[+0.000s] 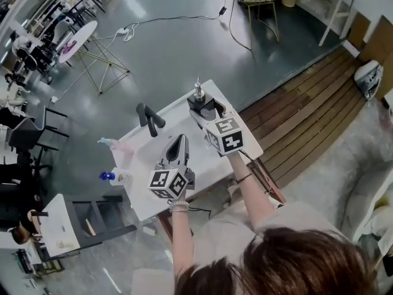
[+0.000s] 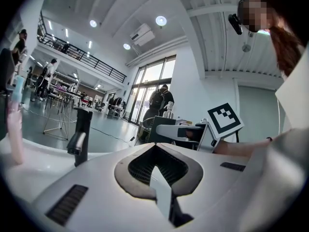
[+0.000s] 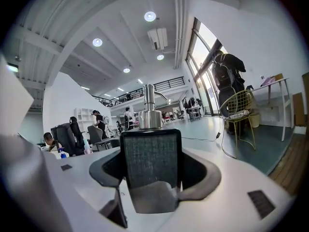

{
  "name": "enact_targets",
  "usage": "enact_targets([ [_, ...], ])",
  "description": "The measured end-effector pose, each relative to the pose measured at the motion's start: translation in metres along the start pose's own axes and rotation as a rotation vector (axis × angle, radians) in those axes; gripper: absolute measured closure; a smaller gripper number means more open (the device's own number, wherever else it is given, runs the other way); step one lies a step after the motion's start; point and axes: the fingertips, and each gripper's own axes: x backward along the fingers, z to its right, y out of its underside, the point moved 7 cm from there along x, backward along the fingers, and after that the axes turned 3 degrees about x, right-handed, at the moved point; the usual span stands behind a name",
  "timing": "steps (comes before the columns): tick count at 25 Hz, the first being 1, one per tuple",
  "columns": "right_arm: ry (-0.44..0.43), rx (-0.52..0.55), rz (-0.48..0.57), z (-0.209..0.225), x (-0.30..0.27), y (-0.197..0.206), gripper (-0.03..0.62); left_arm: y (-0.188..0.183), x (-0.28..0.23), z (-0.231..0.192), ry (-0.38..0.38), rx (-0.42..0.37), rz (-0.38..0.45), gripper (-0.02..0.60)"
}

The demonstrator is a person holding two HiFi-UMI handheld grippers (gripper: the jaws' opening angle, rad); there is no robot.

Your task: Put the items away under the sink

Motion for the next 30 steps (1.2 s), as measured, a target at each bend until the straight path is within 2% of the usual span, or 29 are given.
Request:
enact_targets([
  [10, 0.012, 0.011, 0.016, -0.047, 0.052, 0.013, 0.273, 0.023, 0.066, 0.009, 0.009, 0.033, 0.028, 0.581],
  [19, -0.005, 0.009, 0.041, -0.088, 0.092, 0.021, 0.273, 0.034, 0.108, 0.028, 0.036, 0.018, 0.026, 0.581],
  [23, -0.012, 0.015, 0.057, -0.096, 0.107, 0.022, 0.273, 0.038, 0.119, 0.037, 0.041, 0.007, 0.036, 0.581],
  [27, -0.01, 0.0, 0.073, -0.099, 0.113, 0.023, 0.273, 0.042, 0.127, 0.037, 0.024, -0.02, 0.001, 0.581],
  [30, -0.03, 0.008, 0.078, -0.098, 0.124, 0.02, 0.273, 0.037, 0.128, 0.047, 0.009, -0.023, 0.023, 0.581],
])
